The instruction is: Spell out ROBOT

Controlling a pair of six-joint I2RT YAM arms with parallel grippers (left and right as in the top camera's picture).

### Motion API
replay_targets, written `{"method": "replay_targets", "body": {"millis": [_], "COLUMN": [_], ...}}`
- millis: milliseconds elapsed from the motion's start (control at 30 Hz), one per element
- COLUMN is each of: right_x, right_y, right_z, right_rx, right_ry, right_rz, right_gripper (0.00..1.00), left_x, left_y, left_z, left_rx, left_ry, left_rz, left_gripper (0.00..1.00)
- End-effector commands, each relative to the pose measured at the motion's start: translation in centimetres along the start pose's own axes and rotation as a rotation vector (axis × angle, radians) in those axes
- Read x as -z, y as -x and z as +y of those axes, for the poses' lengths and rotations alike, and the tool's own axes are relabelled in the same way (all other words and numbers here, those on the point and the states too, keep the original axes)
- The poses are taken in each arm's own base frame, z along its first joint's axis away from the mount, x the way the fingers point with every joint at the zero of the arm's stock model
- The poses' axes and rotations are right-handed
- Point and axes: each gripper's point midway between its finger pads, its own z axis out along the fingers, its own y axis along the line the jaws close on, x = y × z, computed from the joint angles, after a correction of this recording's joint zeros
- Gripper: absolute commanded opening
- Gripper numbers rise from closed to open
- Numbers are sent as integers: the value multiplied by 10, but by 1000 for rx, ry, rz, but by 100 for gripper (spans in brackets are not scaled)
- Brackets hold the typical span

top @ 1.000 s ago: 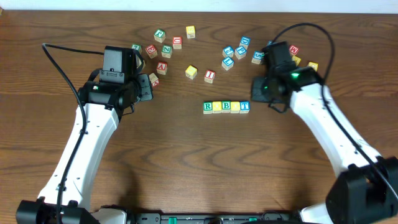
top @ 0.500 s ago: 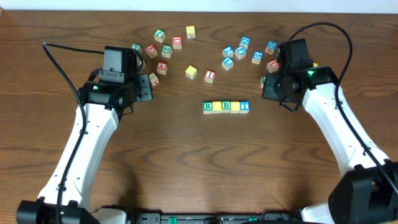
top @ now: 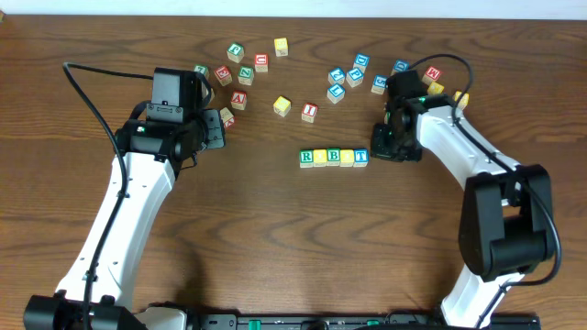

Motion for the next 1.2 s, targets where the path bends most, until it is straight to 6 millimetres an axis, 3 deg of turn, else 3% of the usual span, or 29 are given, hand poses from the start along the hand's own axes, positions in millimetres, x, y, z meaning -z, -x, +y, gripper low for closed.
{"method": "replay_targets", "body": {"millis": [0,200,1167], "right_x": [-12,-22,-20], "right_y": [-3,-2,4], "right_z": [6,9,25], "right_rx": [15,15,41], "right_ry": [22,38,121], "right_rz": [24,29,11], "right_gripper": [1,1,1], "left_x": [9,9,9], "left_y": [10,10,10], "left_z": [2,2,1], "left_rx": [-17,-17,-17], "left_ry": [7,7,7], "left_rz": [-36,-37,-37], "left_gripper": [8,8,8]}}
